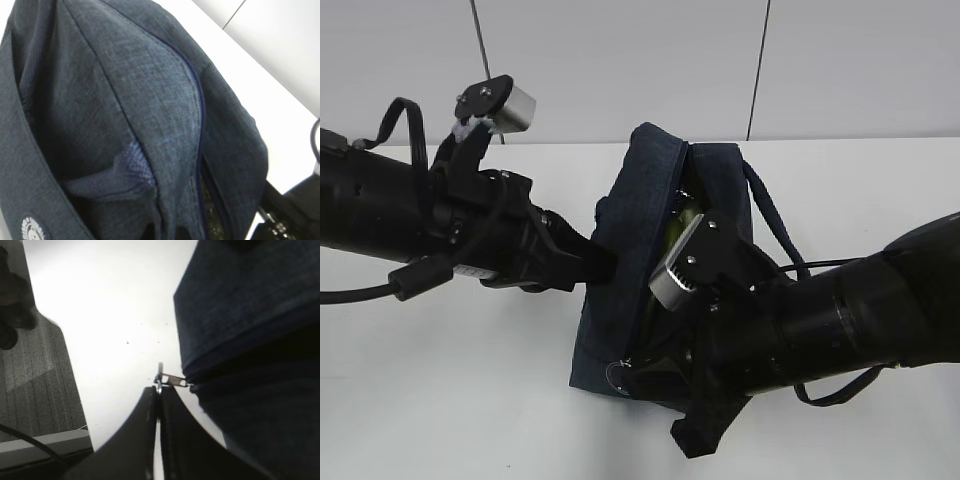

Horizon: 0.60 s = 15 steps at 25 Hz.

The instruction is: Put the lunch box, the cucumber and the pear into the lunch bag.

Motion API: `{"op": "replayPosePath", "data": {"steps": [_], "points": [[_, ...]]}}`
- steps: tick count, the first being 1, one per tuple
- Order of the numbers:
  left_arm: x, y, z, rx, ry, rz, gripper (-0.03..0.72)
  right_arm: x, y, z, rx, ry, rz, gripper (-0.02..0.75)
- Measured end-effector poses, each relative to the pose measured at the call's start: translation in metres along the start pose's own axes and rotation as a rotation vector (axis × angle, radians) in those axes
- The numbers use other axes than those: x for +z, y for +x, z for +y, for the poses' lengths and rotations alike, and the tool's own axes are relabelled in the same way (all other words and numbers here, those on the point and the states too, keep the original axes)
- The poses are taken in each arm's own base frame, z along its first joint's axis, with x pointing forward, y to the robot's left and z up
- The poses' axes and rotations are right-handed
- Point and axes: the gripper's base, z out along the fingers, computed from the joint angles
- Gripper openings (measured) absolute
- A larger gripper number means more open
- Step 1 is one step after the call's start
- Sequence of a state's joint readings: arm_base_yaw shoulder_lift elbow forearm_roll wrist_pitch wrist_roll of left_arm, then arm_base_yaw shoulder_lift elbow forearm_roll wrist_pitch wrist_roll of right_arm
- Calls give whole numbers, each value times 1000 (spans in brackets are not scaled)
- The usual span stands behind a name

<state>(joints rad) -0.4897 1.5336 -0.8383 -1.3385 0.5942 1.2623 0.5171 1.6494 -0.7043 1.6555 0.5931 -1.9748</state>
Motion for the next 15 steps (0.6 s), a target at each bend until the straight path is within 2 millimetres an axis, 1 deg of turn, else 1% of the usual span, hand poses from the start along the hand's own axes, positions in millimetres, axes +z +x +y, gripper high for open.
{"op": "replayPosePath", "data": {"steps": [10,15], "points": [[0,0,0,-3,2,-2,3,-22,-15,10,-53,23,-29,0],[0,0,0,-4,3,-2,3,-34,-23,13,-83,63,-55,0]]}}
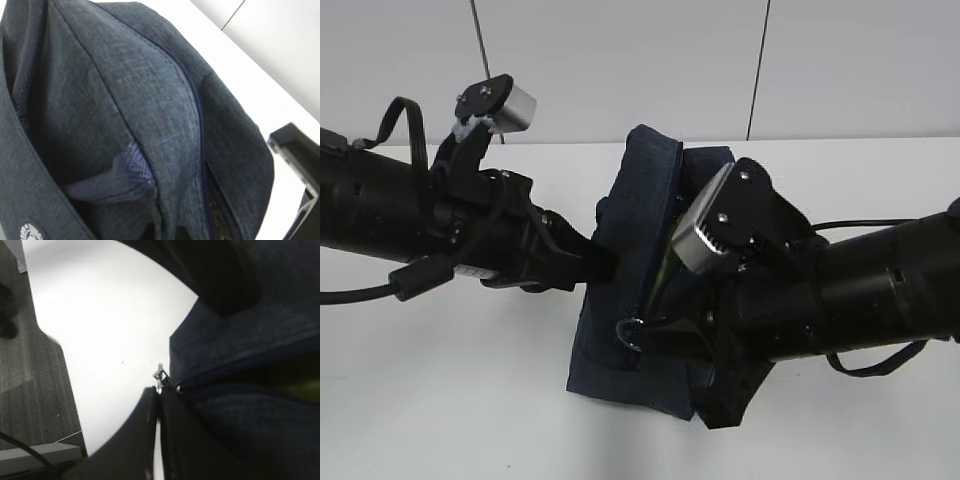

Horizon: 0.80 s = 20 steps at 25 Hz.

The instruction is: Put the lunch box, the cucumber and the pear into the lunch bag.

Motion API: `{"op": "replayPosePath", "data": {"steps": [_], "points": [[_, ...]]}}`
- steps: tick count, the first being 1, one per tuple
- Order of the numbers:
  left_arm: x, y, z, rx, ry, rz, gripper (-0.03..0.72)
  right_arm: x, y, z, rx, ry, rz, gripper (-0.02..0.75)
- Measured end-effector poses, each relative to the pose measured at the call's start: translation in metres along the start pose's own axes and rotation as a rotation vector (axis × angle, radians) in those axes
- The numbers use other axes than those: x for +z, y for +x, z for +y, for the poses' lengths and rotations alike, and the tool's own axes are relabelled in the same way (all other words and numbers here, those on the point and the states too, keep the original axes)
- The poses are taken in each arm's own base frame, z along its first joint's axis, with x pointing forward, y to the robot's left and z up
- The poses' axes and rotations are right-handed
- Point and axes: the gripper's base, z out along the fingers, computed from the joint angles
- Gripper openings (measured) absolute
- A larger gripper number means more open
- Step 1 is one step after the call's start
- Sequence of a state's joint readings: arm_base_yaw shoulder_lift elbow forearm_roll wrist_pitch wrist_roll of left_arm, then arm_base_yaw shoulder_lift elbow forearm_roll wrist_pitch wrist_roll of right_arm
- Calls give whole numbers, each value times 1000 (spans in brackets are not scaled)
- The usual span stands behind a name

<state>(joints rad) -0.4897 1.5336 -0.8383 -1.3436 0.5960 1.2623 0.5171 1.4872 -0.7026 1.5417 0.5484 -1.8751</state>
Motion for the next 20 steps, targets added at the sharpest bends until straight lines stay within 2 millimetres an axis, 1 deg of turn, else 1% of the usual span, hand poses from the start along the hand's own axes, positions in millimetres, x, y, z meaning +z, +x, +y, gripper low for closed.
{"op": "replayPosePath", "data": {"steps": [12,16,20], "points": [[0,0,0,2,-1,2,3,-29,-20,3,-46,118,-77,0],[0,0,0,2,0,1,3,-36,-23,-1,-55,197,-83,0],[0,0,0,-2,2,-1,3,-38,-23,-7,-47,270,-72,0]]}}
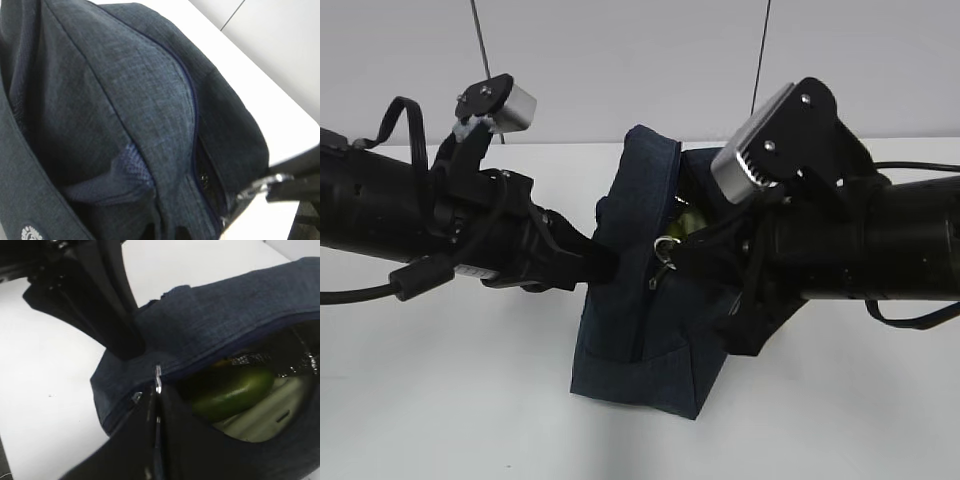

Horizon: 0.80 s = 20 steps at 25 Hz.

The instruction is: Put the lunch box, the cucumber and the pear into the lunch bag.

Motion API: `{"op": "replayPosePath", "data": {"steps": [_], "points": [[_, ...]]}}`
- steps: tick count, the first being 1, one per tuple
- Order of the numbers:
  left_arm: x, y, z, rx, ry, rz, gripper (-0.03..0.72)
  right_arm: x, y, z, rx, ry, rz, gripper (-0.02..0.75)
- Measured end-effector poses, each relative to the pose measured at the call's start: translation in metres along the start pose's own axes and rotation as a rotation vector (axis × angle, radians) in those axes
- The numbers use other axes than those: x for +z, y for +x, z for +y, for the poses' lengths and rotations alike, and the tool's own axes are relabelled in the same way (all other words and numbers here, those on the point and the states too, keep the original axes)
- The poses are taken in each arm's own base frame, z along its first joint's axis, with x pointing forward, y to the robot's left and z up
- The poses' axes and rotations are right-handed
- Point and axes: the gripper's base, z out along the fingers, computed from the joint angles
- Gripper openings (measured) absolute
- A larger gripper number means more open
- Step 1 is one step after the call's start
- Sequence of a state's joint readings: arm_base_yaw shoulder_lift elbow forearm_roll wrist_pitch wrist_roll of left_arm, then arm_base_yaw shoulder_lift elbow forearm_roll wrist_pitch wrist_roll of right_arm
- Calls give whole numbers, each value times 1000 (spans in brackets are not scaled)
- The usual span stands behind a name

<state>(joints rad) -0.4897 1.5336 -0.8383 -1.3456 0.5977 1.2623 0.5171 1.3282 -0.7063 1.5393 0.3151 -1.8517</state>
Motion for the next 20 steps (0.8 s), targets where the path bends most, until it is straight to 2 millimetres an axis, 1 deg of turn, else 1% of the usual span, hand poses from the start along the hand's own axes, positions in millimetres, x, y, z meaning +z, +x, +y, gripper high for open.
{"op": "replayPosePath", "data": {"steps": [8,11,15,17,20], "points": [[0,-1,-2,-12,19,-7,3,-2,-15,-10,-13,75,-29,0],[0,-1,-2,-14,19,-8,3,-1,-17,-10,-1,73,-39,0],[0,-1,-2,-12,19,-6,11,-1,-19,-5,-2,15,-58,0],[0,-1,-2,-11,20,-6,45,-1,-19,-3,0,-1,-63,0],[0,-1,-2,-11,20,-6,151,-1,-20,-3,-1,-3,-65,0]]}}
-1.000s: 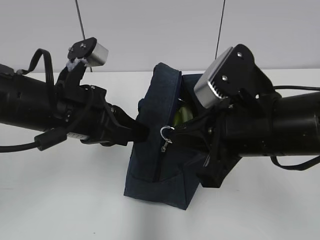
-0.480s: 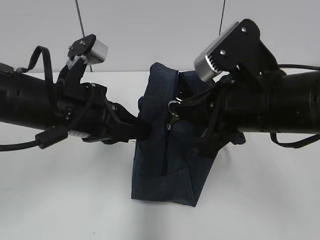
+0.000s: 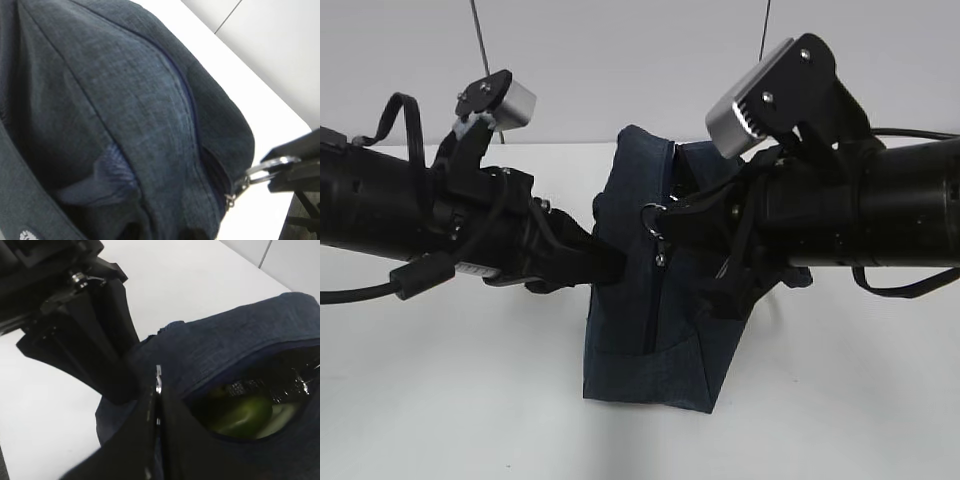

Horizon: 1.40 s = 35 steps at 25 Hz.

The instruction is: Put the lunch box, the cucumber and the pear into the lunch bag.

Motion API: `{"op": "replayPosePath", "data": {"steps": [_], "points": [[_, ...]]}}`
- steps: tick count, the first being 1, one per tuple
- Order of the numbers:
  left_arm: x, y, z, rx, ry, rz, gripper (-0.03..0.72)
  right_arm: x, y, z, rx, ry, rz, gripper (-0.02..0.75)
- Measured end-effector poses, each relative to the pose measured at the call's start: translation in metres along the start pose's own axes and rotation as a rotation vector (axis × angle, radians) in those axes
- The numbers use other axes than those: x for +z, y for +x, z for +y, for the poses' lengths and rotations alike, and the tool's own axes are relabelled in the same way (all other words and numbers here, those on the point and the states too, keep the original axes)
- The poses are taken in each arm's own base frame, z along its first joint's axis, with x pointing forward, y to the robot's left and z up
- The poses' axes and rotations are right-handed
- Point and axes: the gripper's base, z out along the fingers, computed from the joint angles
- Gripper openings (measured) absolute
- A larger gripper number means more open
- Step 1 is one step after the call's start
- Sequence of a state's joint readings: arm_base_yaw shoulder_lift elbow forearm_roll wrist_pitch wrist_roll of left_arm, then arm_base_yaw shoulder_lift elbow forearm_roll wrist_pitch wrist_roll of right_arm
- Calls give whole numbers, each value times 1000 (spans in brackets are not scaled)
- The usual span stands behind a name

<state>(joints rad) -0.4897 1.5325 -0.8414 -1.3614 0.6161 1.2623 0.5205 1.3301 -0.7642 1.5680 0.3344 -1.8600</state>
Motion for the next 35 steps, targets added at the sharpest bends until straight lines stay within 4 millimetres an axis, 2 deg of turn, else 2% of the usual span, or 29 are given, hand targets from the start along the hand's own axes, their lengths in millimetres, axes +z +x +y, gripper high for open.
{"op": "replayPosePath", "data": {"steps": [2,4,10,16,22,24,26,28,35], "points": [[0,0,-1,1,5,1,238,0,0,0,-1,0,0,0],[0,1,-2,2,23,7,287,0,0,0,2,0,-1,0],[-1,4,-6,39,62,48,312,0,0,0,4,-3,-3,0],[2,6,-4,33,61,61,231,0,-1,0,19,-3,-9,0],[10,8,1,-32,71,52,210,0,-1,0,33,-4,-14,0],[14,9,2,-50,75,58,160,0,-2,1,38,-8,-17,0],[17,11,2,-59,80,70,76,0,-2,1,38,-11,-19,0],[20,13,3,-66,86,77,32,0,-2,1,38,-15,-20,0],[20,15,3,-38,82,99,11,0,-4,1,29,-7,-41,0]]}}
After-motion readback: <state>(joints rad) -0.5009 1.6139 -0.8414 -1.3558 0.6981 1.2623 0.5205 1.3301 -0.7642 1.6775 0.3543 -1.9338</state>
